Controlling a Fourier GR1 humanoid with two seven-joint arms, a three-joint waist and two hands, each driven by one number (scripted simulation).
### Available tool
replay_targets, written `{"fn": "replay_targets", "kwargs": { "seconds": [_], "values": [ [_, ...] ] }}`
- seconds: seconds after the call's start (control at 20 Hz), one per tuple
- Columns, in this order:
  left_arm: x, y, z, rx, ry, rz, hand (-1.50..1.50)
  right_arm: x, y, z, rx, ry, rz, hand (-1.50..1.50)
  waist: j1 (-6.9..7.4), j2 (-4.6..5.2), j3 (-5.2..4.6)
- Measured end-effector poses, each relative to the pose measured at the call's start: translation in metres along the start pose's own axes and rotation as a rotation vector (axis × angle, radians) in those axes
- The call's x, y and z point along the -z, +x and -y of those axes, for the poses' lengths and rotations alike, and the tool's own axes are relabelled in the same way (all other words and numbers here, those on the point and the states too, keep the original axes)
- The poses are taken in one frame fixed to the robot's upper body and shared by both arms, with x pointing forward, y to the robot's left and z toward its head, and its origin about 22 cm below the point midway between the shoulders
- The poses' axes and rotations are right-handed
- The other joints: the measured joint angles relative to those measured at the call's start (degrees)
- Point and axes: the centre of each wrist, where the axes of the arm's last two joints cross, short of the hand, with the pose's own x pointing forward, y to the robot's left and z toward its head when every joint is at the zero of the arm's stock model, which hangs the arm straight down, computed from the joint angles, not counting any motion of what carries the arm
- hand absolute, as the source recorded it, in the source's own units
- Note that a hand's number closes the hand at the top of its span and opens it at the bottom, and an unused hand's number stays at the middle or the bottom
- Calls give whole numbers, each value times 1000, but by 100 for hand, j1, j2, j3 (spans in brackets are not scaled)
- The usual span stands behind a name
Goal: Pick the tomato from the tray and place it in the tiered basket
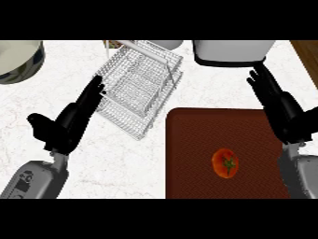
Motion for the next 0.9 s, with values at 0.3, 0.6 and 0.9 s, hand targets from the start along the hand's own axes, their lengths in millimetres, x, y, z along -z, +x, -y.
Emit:
{"fn": "replay_targets", "kwargs": {
  "seconds": [0.3, 0.6, 0.9],
  "values": [
    [-8, 9, -26, 217, 59, 86, 0, 0, 49, -61, 78, 401, 360, 150, 140, 4, 123],
    [-24, 6, -39, 379, 100, 136, 0, -30, 25, -67, 4, 156, 397, -150, -5, 63, 130],
    [-32, 2, -39, 431, 113, 157, 0, -67, 25, -59, -77, 219, 451, -150, -33, 111, 132]
  ]
}}
